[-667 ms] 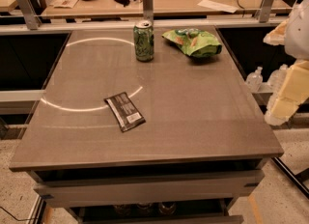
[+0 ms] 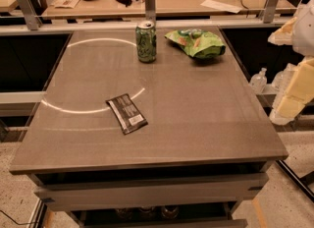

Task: Move green can near rxbar chocolate

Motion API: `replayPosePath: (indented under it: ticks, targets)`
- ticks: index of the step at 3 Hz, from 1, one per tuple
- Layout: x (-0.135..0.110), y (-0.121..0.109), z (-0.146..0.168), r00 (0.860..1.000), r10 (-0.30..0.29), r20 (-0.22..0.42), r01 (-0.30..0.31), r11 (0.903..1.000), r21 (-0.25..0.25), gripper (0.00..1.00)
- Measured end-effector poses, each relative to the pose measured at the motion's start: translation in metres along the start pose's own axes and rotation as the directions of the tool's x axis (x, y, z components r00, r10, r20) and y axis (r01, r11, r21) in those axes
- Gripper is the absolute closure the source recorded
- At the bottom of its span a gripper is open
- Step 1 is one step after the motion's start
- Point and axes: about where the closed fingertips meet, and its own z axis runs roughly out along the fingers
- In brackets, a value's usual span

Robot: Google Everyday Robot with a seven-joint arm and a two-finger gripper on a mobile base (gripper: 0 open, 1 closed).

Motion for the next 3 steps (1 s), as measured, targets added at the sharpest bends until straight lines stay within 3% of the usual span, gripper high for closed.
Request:
replayPosePath:
  ticks: [1,2,3]
  targets:
    - [0.013,-0.011,0.006,0.991,0.047,0.124,-0.043,0.9983,-0.040,0.00]
    - [0.026,-0.019,0.017,0.949,0.120,0.291,-0.102,0.9919,-0.076,0.00]
    - [0.041,-0.025,0.032,0.850,0.206,0.484,-0.170,0.9785,-0.117,0.00]
